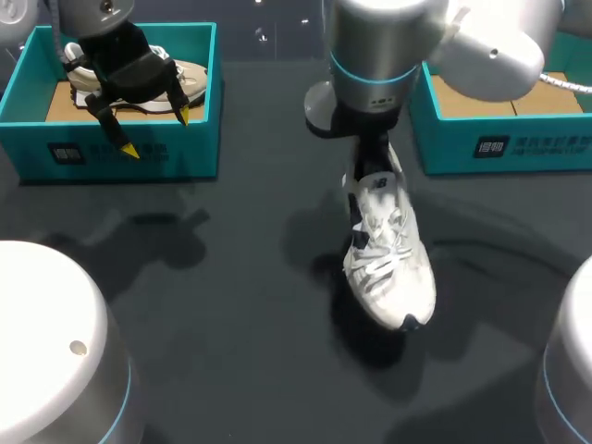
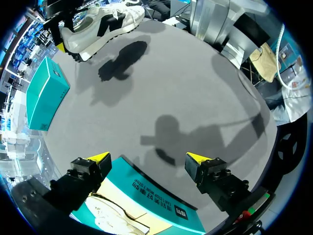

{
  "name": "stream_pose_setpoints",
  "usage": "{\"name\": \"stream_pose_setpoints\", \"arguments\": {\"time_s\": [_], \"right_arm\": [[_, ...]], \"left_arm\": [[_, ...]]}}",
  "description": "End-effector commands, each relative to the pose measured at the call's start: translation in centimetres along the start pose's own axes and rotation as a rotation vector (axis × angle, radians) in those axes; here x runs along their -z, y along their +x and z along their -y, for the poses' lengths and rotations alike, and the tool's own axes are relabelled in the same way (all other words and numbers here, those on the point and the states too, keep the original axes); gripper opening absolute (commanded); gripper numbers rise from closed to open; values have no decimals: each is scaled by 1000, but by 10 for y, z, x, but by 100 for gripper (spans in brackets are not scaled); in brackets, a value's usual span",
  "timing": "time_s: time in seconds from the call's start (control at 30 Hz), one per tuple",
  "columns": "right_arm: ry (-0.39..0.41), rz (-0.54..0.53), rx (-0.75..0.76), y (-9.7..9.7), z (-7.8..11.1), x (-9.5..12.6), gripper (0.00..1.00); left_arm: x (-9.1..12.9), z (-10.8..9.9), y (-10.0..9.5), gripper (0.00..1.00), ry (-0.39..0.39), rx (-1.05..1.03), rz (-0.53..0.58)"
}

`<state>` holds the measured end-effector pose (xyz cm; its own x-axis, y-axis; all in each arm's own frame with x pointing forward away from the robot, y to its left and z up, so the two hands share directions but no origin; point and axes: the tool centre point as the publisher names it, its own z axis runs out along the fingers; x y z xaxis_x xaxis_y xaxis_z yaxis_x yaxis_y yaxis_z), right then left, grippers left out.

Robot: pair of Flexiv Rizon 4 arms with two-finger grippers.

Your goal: Take the shoe out of the shoebox, open the shoe tongue, remove and reinsert the insole, then place the shoe into the shoebox

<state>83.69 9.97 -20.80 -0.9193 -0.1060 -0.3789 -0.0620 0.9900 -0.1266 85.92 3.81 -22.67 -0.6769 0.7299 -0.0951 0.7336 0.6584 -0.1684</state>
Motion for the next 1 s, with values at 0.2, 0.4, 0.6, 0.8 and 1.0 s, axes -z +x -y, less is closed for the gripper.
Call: {"name": "stream_pose_setpoints", "arguments": {"time_s": [0.2,0.4,0.6,0.8,1.0], "right_arm": [[36,25,51,-61,71,51,0],[40,81,31,-105,112,51,0],[40,81,31,-105,112,51,0],[40,81,31,-105,112,51,0],[48,73,38,-117,122,46,0]], "left_arm": [[0,0,0,100,-2,-1,-1],[0,0,0,100,-2,-1,-1],[0,0,0,100,-2,-1,-1],[0,0,0,100,-2,-1,-1],[0,0,0,100,-2,-1,-1]]}}
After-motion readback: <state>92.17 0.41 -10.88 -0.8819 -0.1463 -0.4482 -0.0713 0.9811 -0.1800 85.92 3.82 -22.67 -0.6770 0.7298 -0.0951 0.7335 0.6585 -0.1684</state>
